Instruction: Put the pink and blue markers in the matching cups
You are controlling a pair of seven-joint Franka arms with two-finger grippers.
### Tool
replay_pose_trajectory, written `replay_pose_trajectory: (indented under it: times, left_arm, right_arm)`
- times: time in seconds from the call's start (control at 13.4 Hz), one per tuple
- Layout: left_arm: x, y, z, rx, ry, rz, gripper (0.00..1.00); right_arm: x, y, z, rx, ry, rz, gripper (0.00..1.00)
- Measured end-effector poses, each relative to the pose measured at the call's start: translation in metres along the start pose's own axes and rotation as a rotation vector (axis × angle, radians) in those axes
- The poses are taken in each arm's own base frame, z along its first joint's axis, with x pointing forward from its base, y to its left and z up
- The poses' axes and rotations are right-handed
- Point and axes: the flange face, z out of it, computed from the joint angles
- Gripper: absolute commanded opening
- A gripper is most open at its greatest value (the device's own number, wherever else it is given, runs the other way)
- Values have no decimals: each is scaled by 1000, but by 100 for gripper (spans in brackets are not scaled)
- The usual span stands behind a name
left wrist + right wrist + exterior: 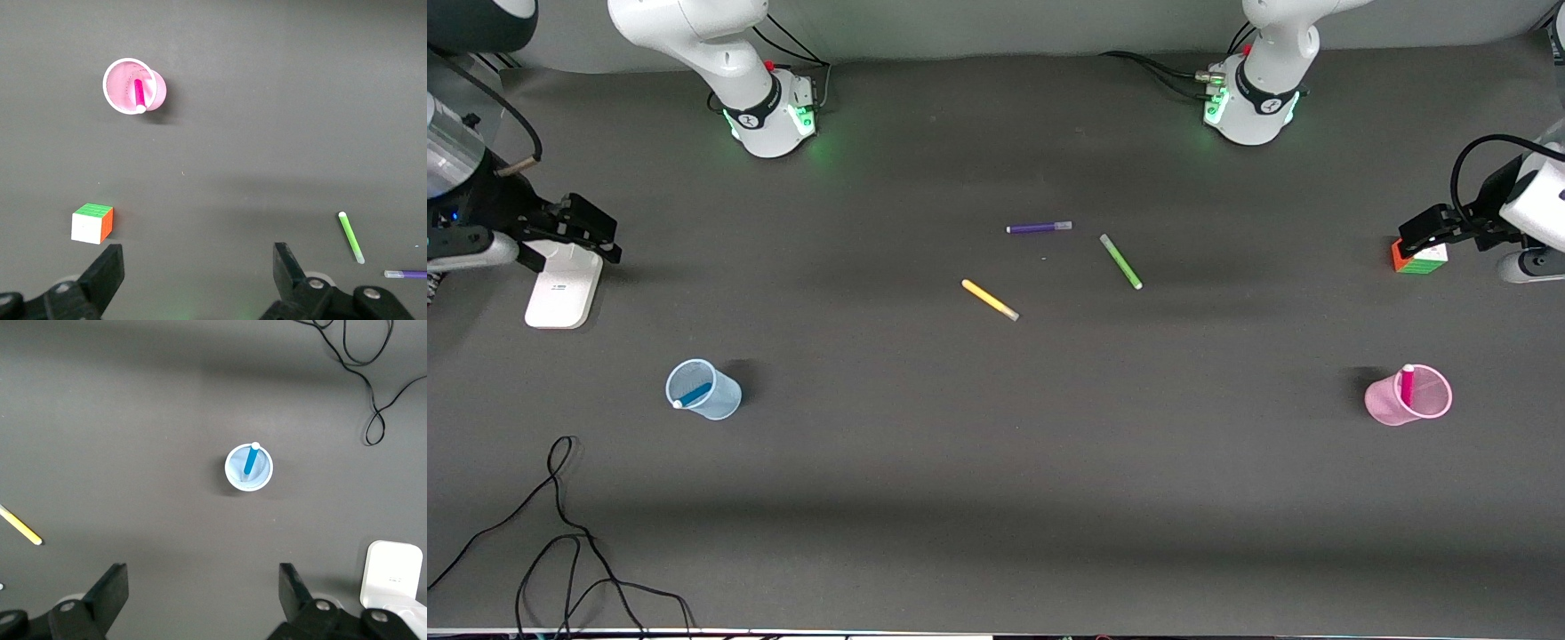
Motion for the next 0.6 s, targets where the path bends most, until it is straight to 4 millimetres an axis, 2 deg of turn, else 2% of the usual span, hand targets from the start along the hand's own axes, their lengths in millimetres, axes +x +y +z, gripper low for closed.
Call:
replay_pose_trajectory:
  times: [0.3,0.6]
  left_arm:
    - [1,0,-5,-1,11,0,99]
    - [-1,0,-10,-1,-7,0,99]
  right_arm:
    - [13,2,25,-8,-45,7,100]
    - [15,1,26,-5,-46,7,100]
